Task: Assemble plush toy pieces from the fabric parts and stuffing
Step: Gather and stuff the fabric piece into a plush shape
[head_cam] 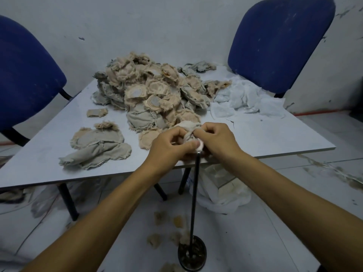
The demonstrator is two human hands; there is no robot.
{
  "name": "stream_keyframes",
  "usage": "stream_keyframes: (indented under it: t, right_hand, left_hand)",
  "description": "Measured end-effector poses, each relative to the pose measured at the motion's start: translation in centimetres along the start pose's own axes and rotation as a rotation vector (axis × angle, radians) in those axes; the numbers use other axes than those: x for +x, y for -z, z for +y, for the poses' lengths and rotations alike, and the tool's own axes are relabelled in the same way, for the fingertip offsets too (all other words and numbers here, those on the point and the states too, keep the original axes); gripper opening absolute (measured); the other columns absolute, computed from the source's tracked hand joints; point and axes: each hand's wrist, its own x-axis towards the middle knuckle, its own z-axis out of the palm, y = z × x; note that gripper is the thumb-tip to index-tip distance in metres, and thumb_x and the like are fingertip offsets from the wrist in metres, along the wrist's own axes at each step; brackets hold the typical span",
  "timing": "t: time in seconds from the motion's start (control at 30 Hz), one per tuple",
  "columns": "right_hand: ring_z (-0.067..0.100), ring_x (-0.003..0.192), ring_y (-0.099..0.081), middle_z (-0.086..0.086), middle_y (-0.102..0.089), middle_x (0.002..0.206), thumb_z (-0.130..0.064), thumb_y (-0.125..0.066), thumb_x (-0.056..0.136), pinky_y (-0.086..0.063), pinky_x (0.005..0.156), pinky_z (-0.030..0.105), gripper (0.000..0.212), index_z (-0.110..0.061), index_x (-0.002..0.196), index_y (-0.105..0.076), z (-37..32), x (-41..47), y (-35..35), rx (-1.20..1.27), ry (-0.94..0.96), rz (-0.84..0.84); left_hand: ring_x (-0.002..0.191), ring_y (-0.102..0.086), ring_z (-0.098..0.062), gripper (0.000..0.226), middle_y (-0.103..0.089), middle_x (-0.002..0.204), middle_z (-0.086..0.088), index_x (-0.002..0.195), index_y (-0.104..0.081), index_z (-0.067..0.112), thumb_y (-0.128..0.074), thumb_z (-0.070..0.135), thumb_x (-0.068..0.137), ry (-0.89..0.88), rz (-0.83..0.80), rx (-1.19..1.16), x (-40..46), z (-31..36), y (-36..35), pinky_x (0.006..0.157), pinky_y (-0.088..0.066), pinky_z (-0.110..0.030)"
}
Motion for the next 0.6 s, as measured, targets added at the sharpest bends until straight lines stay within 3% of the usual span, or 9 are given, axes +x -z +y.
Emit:
stream_keyframes:
  t: [0.07, 0.17, 0.3, 0.47, 0.6]
  right_hand:
    - [0.008, 0.051, -0.057, -0.003, -0.059, 0.059, -0.024, -0.067, 0.089, -0.043, 0.043, 0.021, 0.018, -0.015, 0.073, -0.066, -0.2, -0.2, 0.8, 0.162, -0.041, -0.185]
    - [0.016, 0.078, -0.066, 0.007, -0.066, 0.084, -0.015, -0.065, 0.091, -0.053, 0.063, 0.021, 0.015, 0.000, 0.095, -0.067, 0.2, -0.7, 1.7, 0.309, 0.009, -0.425]
    - [0.015, 0.086, -0.063, 0.009, -0.069, 0.090, -0.023, -0.073, 0.085, -0.050, 0.080, 0.027, 0.025, -0.005, 0.103, -0.071, 0.1, -0.8, 2.8, 0.128, 0.107, -0.514]
    - [0.016, 0.068, -0.065, 0.002, -0.070, 0.073, -0.031, -0.075, 0.085, -0.053, 0.069, 0.039, 0.015, -0.017, 0.081, -0.071, 0.9, -1.9, 1.6, -0.126, 0.289, -0.211]
    - [0.015, 0.063, -0.061, -0.001, -0.065, 0.064, -0.030, -0.074, 0.086, -0.047, 0.059, 0.029, 0.024, -0.020, 0.070, -0.060, 1.2, -2.1, 0.1, -0.239, 0.360, -0.014]
  left_hand:
    - [0.065, -0.060, -0.013, 0.017, -0.061, 0.067, -0.001, 0.075, -0.065, 0.014, -0.080, 0.020, 0.079, 0.036, 0.062, -0.048, 0.2, 0.1, 0.3, 0.056, -0.051, -0.026]
    - [0.059, -0.061, -0.026, 0.027, -0.063, 0.065, -0.010, 0.063, -0.063, 0.020, -0.070, 0.010, 0.087, 0.116, 0.153, -0.167, 0.7, 0.1, 0.7, 0.057, -0.052, -0.035]
    - [0.040, -0.056, -0.018, 0.039, -0.062, 0.054, -0.007, 0.055, -0.061, 0.023, -0.066, 0.010, 0.091, 0.181, 0.137, -0.223, 1.1, 0.2, 0.7, 0.037, -0.044, -0.022]
    - [0.048, -0.060, -0.020, 0.016, -0.064, 0.062, -0.003, 0.079, -0.058, 0.012, -0.066, 0.019, 0.091, 0.145, 0.048, -0.132, 1.2, -0.5, 1.2, 0.047, -0.049, -0.027]
    - [0.052, -0.060, -0.017, 0.020, -0.059, 0.061, 0.000, 0.077, -0.054, 0.012, -0.062, 0.018, 0.094, 0.099, 0.039, -0.174, 0.9, -0.8, 1.0, 0.050, -0.052, -0.028]
